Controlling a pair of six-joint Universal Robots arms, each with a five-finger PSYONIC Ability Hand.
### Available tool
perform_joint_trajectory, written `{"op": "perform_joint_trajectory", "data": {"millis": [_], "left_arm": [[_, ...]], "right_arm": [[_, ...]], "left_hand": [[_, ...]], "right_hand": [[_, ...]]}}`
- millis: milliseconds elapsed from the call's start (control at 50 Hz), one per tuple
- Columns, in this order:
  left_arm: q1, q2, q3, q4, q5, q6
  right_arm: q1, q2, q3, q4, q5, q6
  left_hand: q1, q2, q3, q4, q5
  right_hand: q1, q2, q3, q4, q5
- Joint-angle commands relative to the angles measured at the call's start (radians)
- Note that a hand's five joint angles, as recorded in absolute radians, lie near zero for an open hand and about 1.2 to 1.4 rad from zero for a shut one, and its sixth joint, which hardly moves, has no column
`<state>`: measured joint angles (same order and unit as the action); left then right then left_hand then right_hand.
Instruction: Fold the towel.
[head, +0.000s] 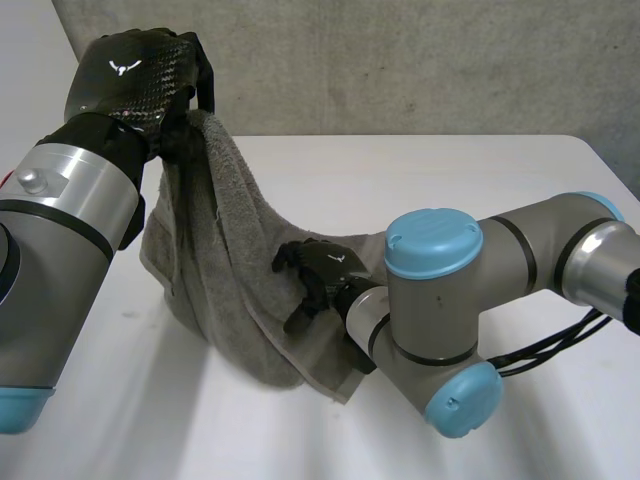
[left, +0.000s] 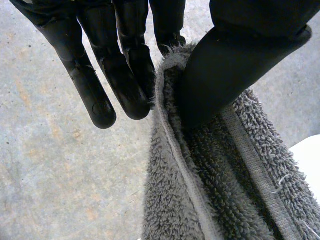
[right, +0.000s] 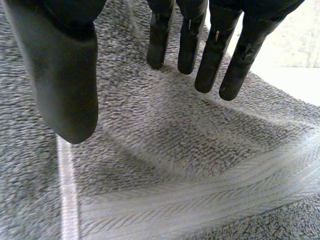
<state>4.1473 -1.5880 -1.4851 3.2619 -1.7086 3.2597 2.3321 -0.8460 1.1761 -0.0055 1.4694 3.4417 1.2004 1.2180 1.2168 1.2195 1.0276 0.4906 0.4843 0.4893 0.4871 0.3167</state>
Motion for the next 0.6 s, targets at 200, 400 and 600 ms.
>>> {"op": "perform_joint_trajectory", "data": {"millis": [200,400,600], "left_arm": [[-0.001,-0.004,-0.001,-0.001,0.000,-0.005],[-0.001,-0.013,-0.001,-0.001,0.000,-0.008],[-0.002,-0.018,-0.003,-0.001,0.000,-0.008]], "right_arm": [[0.001,0.077,-0.073,-0.014,0.012,0.126],[0.013,0.102,-0.092,-0.053,0.009,0.203],[0.038,0.140,-0.095,-0.071,0.003,0.244]], "left_hand": [[0.196,0.178,0.179,0.177,0.194],[0.196,0.178,0.179,0.177,0.194],[0.196,0.178,0.179,0.177,0.194]], "right_hand": [[0.014,0.020,0.015,0.018,0.013],[0.061,0.068,0.062,0.065,0.061],[0.313,0.320,0.315,0.317,0.313]]}}
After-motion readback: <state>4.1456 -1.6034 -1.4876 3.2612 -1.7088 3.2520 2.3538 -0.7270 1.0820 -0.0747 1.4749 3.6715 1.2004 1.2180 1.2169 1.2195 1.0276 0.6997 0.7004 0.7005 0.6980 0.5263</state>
